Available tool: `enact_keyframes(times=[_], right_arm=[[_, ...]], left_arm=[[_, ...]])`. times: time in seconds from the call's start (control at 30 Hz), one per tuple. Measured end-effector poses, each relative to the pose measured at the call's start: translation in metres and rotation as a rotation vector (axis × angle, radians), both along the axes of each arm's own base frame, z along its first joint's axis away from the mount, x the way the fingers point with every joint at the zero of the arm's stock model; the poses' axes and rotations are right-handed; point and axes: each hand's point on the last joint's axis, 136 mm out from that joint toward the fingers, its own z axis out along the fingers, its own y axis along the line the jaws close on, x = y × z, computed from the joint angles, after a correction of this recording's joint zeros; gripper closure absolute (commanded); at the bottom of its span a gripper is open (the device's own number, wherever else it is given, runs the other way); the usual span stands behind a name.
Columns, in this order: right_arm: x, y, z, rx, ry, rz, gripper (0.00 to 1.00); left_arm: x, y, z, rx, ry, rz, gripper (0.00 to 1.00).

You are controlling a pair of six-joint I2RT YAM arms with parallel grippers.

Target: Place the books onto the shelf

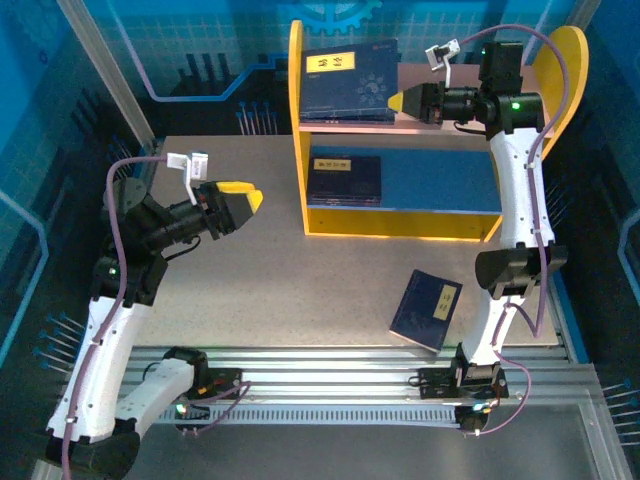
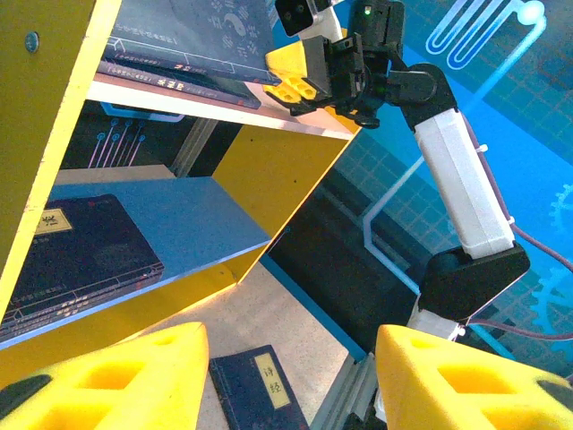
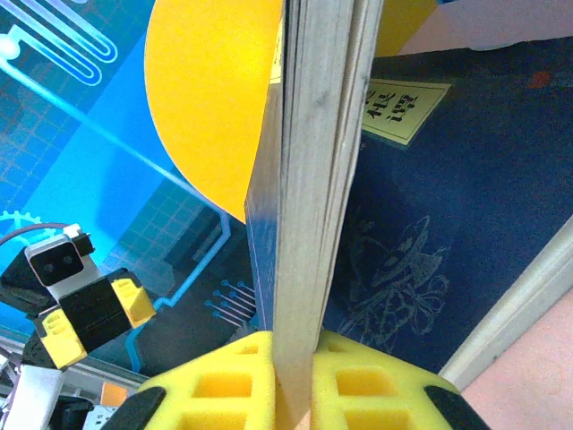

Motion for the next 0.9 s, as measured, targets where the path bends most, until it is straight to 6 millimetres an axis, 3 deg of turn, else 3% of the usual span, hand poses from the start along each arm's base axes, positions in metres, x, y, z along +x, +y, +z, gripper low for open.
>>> enact_keyframes(times=[0.5, 0.9], right_arm=[[-0.0026, 0.0040, 0.0001, 0.000, 0.000, 0.012, 0.81], [-0.0020, 0.0046, -0.0011, -0.017, 0.008, -0.009, 0.66]], left_arm=[[-0.0026, 0.0007, 0.0014, 0.008, -0.019, 0.003, 0.47], [-0.0034, 0.0008, 0.0020, 0.008, -0.022, 0.003, 0.47]])
